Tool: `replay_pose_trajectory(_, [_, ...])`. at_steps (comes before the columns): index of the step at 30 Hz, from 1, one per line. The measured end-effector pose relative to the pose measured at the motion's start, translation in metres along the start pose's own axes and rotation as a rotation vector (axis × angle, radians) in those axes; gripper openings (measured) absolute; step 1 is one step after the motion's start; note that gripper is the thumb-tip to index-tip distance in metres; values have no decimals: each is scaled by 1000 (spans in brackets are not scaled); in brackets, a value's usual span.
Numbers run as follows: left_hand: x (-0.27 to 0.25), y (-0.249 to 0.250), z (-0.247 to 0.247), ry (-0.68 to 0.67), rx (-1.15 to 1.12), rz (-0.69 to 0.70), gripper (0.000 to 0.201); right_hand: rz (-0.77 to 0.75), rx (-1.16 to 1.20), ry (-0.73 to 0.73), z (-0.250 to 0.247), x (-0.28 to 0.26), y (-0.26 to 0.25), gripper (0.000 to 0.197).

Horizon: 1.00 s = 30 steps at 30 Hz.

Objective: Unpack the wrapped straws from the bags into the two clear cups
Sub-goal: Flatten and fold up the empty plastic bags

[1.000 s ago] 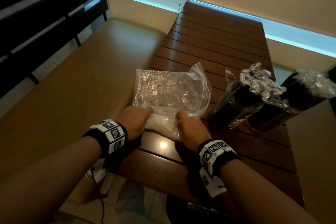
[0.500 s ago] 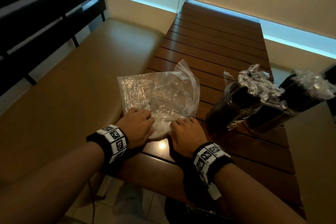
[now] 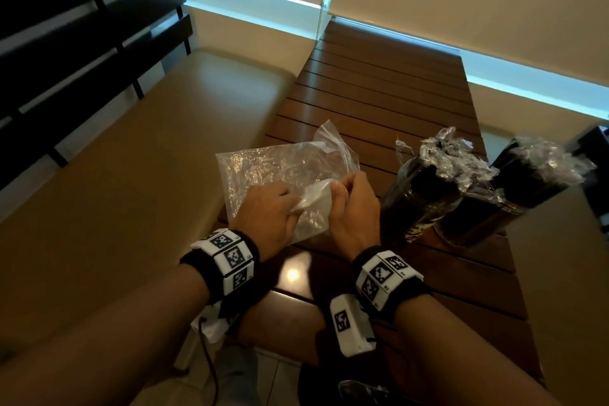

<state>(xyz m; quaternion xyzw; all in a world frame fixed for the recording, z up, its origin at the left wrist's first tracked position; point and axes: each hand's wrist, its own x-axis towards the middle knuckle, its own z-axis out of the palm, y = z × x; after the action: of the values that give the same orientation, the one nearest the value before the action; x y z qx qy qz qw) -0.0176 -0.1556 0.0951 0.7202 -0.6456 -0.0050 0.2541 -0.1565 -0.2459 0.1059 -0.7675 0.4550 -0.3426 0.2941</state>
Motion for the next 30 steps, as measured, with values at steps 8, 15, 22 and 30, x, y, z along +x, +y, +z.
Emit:
replay_pose_trajectory(8, [-1, 15, -8, -29, -488, -241, 26, -2, 242, -60, 0, -1, -26, 28])
replay_pose_trajectory(15, [9, -3, -21, -125, -716, -294, 29, -70, 186, -253, -1, 1, -20, 22])
replay_pose_trajectory(22, [10, -8, -34, -151, -809, -410, 33, 67, 208, -326, 0, 8, -18, 30])
replay_pose_trajectory(30, [13, -11, -28, -156, -736, -590, 34, -120, -191, -117, 4, 3, -20, 22])
